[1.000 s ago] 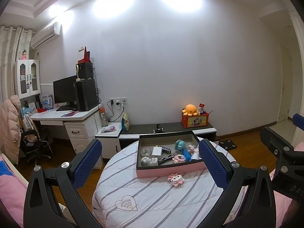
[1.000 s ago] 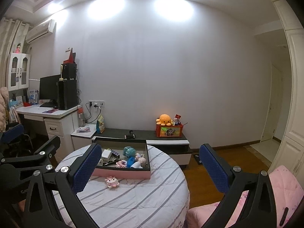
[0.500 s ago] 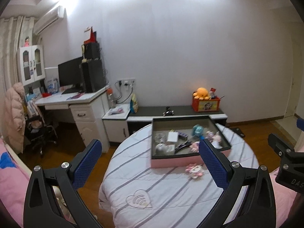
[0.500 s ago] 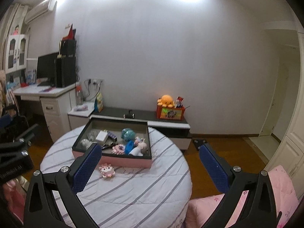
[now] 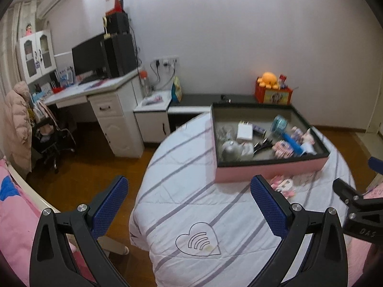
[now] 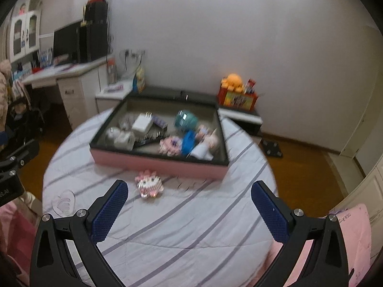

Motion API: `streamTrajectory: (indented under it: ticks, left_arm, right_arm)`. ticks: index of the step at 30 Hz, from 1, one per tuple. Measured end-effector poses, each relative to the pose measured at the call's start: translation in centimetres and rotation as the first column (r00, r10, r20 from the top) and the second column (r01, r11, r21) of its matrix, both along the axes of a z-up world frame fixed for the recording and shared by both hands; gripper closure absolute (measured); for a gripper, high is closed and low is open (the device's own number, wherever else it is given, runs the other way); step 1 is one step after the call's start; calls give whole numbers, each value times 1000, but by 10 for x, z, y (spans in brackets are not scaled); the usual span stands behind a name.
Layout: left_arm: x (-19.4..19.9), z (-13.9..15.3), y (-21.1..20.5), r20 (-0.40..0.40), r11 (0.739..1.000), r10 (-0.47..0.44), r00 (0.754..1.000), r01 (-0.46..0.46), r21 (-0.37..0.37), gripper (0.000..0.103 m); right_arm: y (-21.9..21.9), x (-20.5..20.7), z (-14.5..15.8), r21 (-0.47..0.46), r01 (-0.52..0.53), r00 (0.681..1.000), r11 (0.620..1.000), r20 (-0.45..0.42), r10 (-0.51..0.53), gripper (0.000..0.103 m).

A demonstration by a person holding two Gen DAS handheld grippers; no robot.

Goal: Organize rigid objects
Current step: 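Withdraw both grippers and move the right gripper toward the block cat figure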

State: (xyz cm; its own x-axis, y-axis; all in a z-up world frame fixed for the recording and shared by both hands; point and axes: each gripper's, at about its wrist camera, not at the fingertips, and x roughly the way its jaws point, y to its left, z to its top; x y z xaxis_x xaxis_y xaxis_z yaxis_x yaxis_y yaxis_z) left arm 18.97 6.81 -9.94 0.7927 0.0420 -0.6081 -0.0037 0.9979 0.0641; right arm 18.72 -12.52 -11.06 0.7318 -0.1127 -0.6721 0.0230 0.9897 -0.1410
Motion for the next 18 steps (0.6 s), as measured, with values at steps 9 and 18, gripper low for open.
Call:
streamTrajectory:
  ticks: [9, 18]
  left_arm:
    - [39, -27, -3, -84, 998, -57, 995, 55, -22, 0]
    - [85, -50, -10, -156, 998, -67, 986, 63, -27, 0]
  right_arm:
    - [12, 53, -56, 19, -27, 987, 999, -156, 29, 0]
    - [14, 94, -95, 68, -50, 970, 996, -233, 64, 0]
